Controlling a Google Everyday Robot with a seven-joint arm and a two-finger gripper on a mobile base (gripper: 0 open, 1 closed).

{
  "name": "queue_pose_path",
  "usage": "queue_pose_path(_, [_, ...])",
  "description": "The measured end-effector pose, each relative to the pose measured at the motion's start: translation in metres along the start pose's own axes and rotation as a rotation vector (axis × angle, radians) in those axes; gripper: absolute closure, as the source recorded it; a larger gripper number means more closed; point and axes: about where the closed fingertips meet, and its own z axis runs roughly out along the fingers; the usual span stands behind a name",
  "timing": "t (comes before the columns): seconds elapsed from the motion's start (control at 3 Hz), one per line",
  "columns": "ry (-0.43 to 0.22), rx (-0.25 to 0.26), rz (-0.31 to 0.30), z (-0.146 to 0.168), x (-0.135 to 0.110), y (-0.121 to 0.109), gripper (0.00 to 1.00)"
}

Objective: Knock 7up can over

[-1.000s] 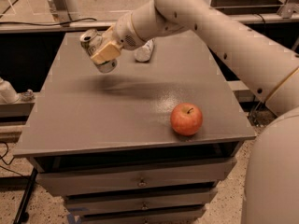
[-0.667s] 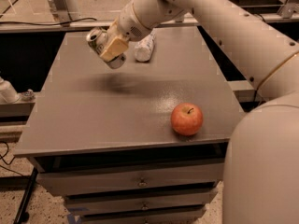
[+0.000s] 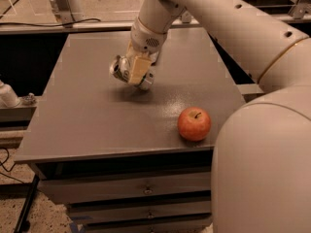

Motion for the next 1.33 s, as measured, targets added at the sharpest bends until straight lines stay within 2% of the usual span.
queue_pose_path(0.33, [0.130, -0.064, -0.021, 0.0033, 0.0240, 0.0191, 1.00])
queue_pose_path(0.67, [0.178, -0.085, -0.033, 0.0053, 0.0287, 0.0253, 0.82])
queue_pose_path(1.33, [0.174, -0.076, -0.031, 0.0069, 0.0240, 0.0235, 0.35])
